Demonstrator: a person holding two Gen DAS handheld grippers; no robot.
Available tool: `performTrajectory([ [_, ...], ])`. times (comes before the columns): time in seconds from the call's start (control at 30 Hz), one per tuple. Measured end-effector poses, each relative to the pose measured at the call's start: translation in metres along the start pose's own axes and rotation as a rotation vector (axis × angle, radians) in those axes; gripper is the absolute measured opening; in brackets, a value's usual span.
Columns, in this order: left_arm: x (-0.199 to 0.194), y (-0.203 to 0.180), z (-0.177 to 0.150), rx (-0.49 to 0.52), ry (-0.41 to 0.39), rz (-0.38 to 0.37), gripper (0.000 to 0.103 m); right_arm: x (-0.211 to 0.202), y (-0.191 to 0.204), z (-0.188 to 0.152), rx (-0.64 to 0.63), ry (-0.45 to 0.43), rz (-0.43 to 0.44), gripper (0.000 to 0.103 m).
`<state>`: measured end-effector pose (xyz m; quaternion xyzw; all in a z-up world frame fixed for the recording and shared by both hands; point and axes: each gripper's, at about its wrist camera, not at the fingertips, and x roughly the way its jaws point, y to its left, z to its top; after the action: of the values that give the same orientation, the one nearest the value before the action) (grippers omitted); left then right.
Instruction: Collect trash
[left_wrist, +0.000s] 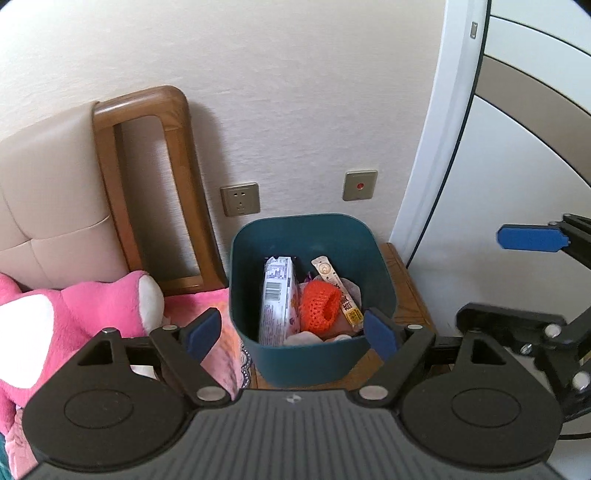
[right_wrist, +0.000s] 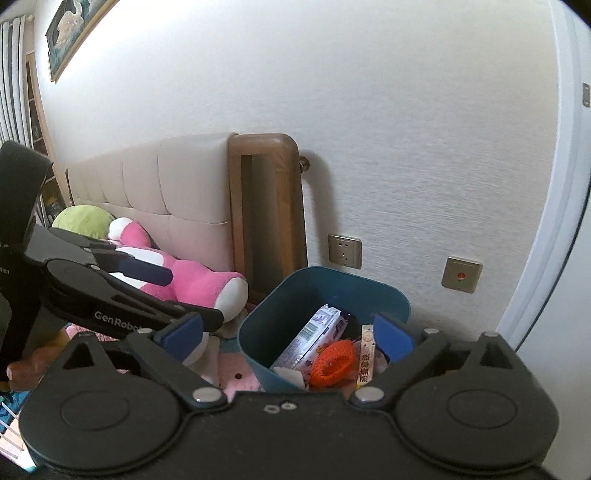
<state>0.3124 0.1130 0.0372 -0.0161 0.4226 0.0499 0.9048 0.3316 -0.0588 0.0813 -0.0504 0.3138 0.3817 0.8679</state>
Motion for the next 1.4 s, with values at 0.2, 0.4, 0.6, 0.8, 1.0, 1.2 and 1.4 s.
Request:
performTrajectory([
  [0.2, -0.017, 0.006, -0.014, -0.050, -0.004, -0.012, 0.084, -0.022, 0.012, -0.012, 0.068, -0.047, -0.055, 0.103],
  [0.4, -0.028, 0.013, -0.024, -0.099, -0.019, -0.023, 0.084, -0.036, 0.025, -0.019, 0.111, -0.072, -0.112, 0.103],
  [0.6, -0.036, 0.014, -0.028, -0.094, -0.026, -0.006, 0.084, -0.043, 0.038, -0.022, 0.128, -0.106, -0.164, 0.103],
  [0.8, -0.040, 0.019, -0.030, -0.100, -0.034, -0.002, 0.084, -0.044, 0.053, -0.025, 0.103, -0.118, -0.182, 0.103],
  [1.0, -0.041, 0.022, -0.032, -0.096, -0.028, -0.007, 0.084, -0.040, 0.061, -0.026, 0.093, -0.112, -0.169, 0.103],
  [1.2, -0.039, 0.023, -0.033, -0.093, -0.027, -0.012, 0.084, -0.037, 0.065, -0.027, 0.094, -0.104, -0.164, 0.103],
  [1.4, -0.036, 0.024, -0.033, -0.081, -0.011, -0.022, 0.084, -0.038, 0.062, -0.026, 0.125, -0.118, -0.172, 0.103],
])
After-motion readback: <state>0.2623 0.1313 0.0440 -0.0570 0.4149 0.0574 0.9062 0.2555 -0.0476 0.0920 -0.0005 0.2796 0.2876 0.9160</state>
